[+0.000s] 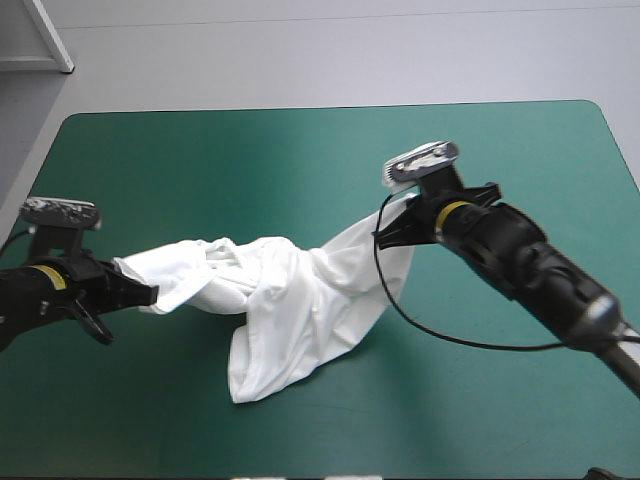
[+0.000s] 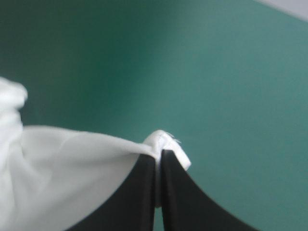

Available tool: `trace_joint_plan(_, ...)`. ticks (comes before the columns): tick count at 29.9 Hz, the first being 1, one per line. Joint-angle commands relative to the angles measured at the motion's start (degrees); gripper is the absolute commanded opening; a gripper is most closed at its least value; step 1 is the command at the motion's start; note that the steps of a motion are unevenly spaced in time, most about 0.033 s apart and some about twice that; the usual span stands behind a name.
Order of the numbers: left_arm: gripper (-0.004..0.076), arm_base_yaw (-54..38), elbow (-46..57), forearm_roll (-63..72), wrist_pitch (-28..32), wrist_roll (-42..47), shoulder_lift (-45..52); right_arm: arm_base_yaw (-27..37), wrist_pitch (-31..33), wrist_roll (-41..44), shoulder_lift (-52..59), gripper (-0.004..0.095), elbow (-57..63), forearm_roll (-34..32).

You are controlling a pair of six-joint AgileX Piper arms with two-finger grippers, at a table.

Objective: Fold the cloth

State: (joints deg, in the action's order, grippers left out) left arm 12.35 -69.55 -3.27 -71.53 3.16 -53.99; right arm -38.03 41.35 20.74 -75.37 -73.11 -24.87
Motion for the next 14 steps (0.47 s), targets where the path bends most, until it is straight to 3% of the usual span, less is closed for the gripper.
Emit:
trace_joint_plan(1, -0.0010, 0.12, -10.86, -4.97, -2.15, -0.77, 0.56, 0.46, 4.86, 2.12, 8.26, -0.0014, -7.17, -7.09)
trace_joint_plan(8, -0.0010, 0.12, -26.16, -9.84, -1.44, -2.02, 0.56, 0.46, 19.71, -0.25, 15.25, -0.0014, -21.37, -11.91)
trace_joint_plan(14, -0.0010, 0.12, -31.99, -13.73, -2.25, -1.68, 0.67, 0.46, 26.93, -4.73, 18.70, -0.0014, -31.24, -15.39)
